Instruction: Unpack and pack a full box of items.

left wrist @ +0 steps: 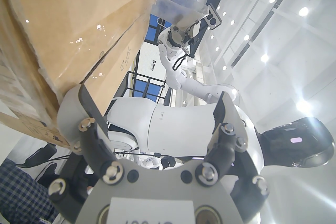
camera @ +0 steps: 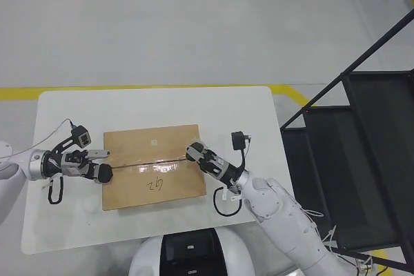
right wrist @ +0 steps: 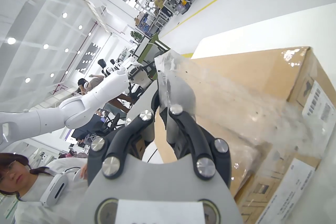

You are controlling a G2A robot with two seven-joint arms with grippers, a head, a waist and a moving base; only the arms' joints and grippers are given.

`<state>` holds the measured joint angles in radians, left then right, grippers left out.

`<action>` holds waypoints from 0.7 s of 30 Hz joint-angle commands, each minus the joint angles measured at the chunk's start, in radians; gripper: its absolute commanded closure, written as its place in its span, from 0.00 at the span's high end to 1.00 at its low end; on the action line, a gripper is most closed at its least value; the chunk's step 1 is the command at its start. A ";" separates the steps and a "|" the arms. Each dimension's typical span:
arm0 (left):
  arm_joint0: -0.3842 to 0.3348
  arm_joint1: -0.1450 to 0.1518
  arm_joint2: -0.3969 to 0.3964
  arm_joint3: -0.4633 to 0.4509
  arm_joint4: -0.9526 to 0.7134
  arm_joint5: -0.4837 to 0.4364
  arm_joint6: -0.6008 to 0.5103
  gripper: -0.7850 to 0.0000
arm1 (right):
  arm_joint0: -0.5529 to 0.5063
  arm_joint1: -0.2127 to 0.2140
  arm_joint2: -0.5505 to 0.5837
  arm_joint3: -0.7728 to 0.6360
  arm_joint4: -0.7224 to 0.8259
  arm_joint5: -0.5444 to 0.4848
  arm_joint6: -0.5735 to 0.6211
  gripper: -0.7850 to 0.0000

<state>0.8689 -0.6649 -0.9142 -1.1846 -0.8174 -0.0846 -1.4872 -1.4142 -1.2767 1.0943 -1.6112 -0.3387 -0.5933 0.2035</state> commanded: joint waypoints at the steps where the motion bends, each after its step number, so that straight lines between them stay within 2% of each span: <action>1: 0.005 -0.001 -0.006 -0.002 0.003 0.001 -0.001 1.00 | 0.012 -0.003 -0.016 0.008 -0.016 0.011 0.006 0.00; 12: 0.025 -0.005 -0.042 0.000 0.009 0.003 -0.010 1.00 | 0.077 -0.015 -0.102 0.037 -0.167 0.121 0.065 0.00; 21: 0.042 -0.008 -0.070 -0.004 0.015 0.004 -0.018 1.00 | 0.108 -0.024 -0.151 0.051 -0.227 0.185 0.107 0.00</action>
<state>0.9092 -0.6721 -0.9809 -1.1882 -0.8016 -0.0807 -1.5044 -1.3098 -1.2998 0.9464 -1.5630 -0.5597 -0.4132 0.3078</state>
